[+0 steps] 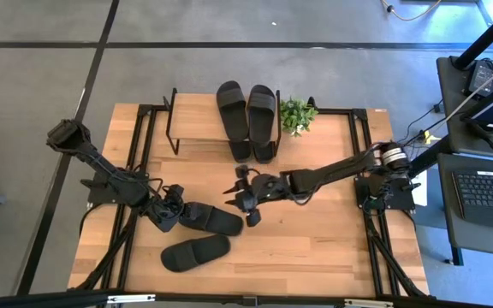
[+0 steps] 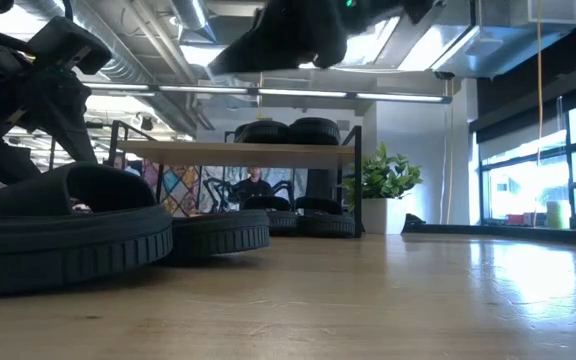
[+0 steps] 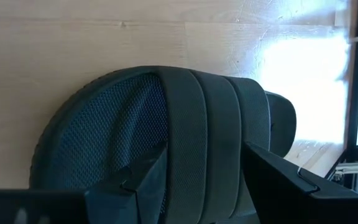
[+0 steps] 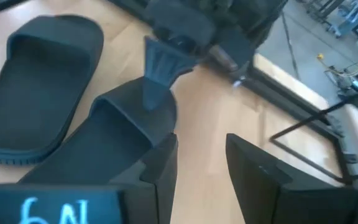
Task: Pick and place slides into the shelf
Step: Put the black slide under the shelf
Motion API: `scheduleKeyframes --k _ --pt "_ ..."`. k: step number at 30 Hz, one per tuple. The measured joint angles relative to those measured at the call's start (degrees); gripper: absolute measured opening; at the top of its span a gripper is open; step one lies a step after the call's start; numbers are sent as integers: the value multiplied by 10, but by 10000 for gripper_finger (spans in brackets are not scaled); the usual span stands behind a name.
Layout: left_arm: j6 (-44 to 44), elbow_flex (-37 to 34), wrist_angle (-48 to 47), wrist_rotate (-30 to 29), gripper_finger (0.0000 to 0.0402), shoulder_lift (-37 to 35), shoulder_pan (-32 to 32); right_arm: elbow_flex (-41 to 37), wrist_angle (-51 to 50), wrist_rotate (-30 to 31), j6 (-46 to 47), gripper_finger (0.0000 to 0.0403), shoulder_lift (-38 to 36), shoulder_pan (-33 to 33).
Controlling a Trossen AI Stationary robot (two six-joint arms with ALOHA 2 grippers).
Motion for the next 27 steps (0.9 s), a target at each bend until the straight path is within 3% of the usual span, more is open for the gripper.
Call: scheduleKeyframes --k 14,27 --pt "23 0 -3 0 193 0 0 34 58 0 2 138 120 29" --pt "44 0 -2 0 193 0 0 37 -140 0 -4 138 124 105"
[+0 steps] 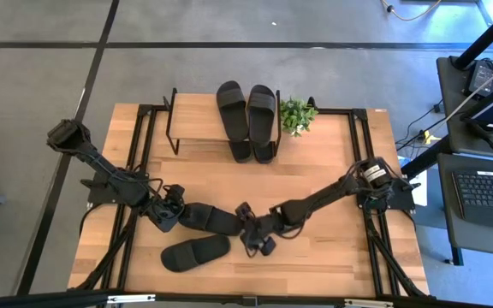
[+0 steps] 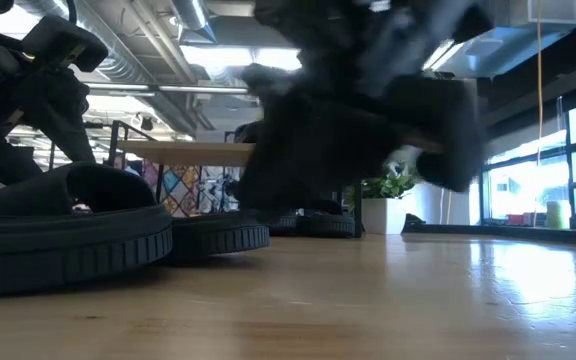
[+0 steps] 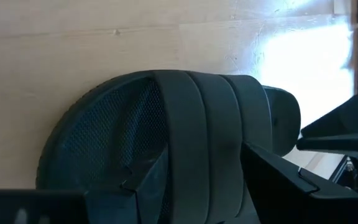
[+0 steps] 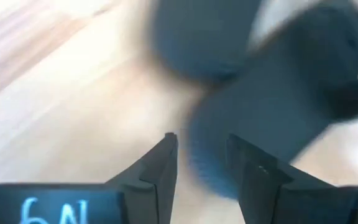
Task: Pick and place slides into the shelf
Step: Put the black slide under the shelf
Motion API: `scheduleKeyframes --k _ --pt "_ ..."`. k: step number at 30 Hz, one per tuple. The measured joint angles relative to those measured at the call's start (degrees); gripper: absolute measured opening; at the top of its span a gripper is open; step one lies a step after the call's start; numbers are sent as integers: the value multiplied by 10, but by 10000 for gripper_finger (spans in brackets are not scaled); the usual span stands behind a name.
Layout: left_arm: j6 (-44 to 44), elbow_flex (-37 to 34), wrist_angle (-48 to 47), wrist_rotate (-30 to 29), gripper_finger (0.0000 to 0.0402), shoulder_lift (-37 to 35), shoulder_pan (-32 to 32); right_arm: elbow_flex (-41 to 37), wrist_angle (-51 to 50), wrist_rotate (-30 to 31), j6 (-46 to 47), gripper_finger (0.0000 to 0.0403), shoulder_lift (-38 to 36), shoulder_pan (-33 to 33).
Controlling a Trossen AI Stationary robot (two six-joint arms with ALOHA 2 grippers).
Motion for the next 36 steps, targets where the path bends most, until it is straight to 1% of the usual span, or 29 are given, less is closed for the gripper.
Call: scheduleKeyframes --k 3,6,10,11,15,17,19,26,28,32,36 --pt "0 0 0 0 193 0 0 0 -26 0 -24 138 0 25" --pt "0 0 0 0 193 0 0 0 -11 7 -26 138 3 37" --pt "0 0 0 0 193 0 0 0 6 96 -29 138 8 28" --pt "0 0 0 0 193 0 0 0 3 109 -29 138 8 25" --pt "1 0 1 3 193 0 0 0 1 105 -33 138 15 19" --pt "1 0 1 11 193 0 0 -1 -6 101 -50 138 16 21" --pt "1 0 1 14 193 0 0 -1 1 97 -69 138 19 25" --pt "1 0 1 15 193 0 0 0 27 95 -72 138 39 27" --pt "1 0 3 16 193 0 0 0 34 107 -88 138 50 27" --pt "1 0 3 16 193 0 0 1 60 157 -101 138 67 29" --pt "1 0 3 16 193 0 0 2 65 176 -100 137 73 29"
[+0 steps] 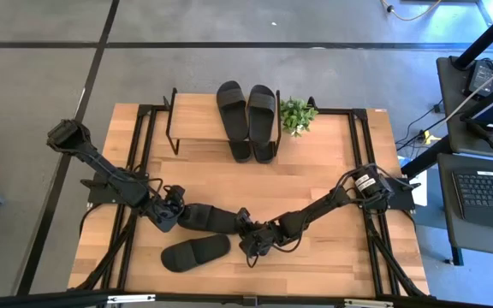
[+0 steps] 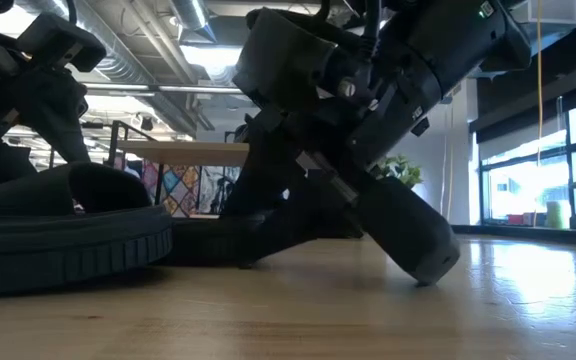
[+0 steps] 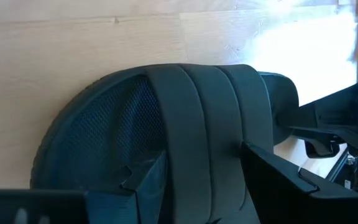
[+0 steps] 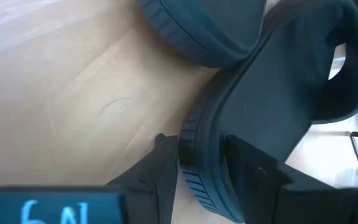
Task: Pick and place slides into the shelf
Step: Put the black slide under the shelf
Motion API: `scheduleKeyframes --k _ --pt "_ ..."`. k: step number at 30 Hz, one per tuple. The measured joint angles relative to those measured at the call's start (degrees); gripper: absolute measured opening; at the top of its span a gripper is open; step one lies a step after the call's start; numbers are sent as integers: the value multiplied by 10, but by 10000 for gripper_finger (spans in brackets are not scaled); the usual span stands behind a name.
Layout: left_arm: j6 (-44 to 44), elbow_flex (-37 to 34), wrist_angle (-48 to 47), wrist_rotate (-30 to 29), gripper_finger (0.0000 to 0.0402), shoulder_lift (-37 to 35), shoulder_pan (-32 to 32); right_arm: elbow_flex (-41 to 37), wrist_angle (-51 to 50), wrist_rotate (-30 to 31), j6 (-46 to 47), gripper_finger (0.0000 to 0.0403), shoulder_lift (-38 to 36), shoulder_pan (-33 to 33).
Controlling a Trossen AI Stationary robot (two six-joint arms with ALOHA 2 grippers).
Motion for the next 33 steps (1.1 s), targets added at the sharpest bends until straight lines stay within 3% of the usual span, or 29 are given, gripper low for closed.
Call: scheduleKeyframes --k 4,10,15,22,33 --pt "3 0 -1 1 193 0 1 0 5 2 -16 117 1 0" --pt "12 0 0 1 193 0 1 7 -3 -9 -26 36 3 -1" --pt "26 0 1 9 193 0 1 21 -20 -11 -23 35 5 -1" --pt "53 0 2 74 193 -2 1 26 -31 -11 0 35 6 -2" --pt "56 0 0 66 193 -2 1 26 -32 -12 4 35 5 -2"
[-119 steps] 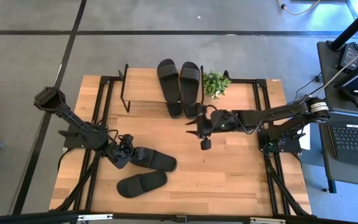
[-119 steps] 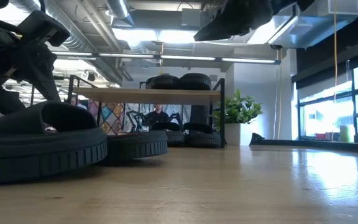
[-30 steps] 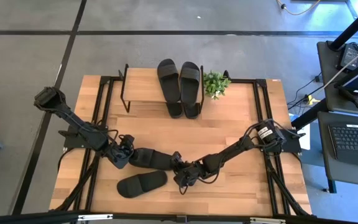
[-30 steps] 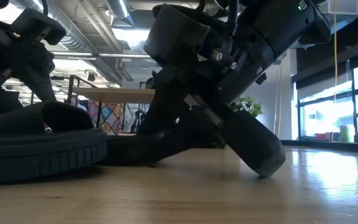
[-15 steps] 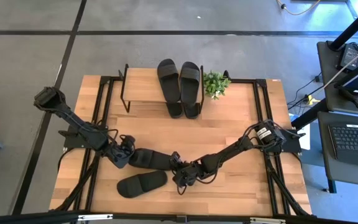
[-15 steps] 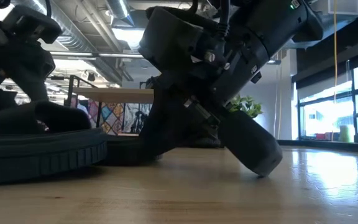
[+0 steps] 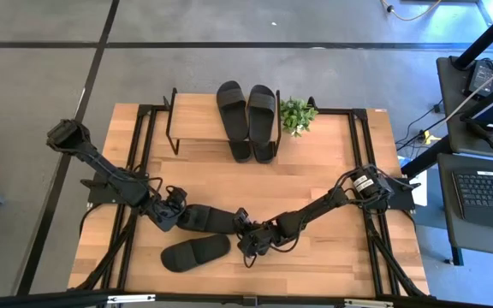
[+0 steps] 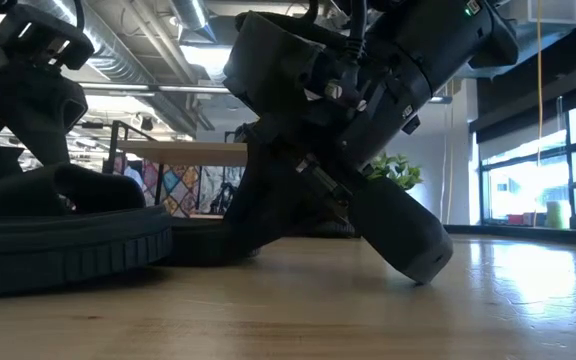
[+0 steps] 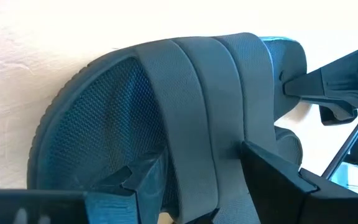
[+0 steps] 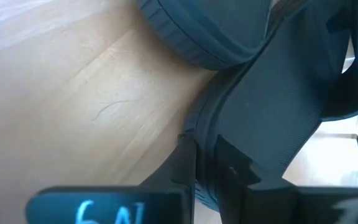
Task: Pick and place slides into the shelf
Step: Put the black slide under the shelf
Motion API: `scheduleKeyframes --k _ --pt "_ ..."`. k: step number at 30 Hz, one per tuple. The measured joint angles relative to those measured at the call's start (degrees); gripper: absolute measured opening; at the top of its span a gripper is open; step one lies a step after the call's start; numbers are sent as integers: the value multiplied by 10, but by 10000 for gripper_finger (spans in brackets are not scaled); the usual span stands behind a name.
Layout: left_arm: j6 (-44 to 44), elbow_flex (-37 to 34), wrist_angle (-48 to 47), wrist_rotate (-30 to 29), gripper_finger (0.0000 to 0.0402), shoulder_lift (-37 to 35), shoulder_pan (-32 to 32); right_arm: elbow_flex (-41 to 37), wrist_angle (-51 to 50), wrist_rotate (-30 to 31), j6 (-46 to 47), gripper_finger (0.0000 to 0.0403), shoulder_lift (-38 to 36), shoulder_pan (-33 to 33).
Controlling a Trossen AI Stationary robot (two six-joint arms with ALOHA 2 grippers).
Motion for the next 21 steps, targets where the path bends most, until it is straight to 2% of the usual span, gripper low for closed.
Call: scheduleKeyframes --k 12,21 --pt "1 0 0 0 196 0 0 0 0 -1 2 33 -1 0" --pt "2 0 -1 7 256 0 0 0 -1 -1 2 33 -1 -1"
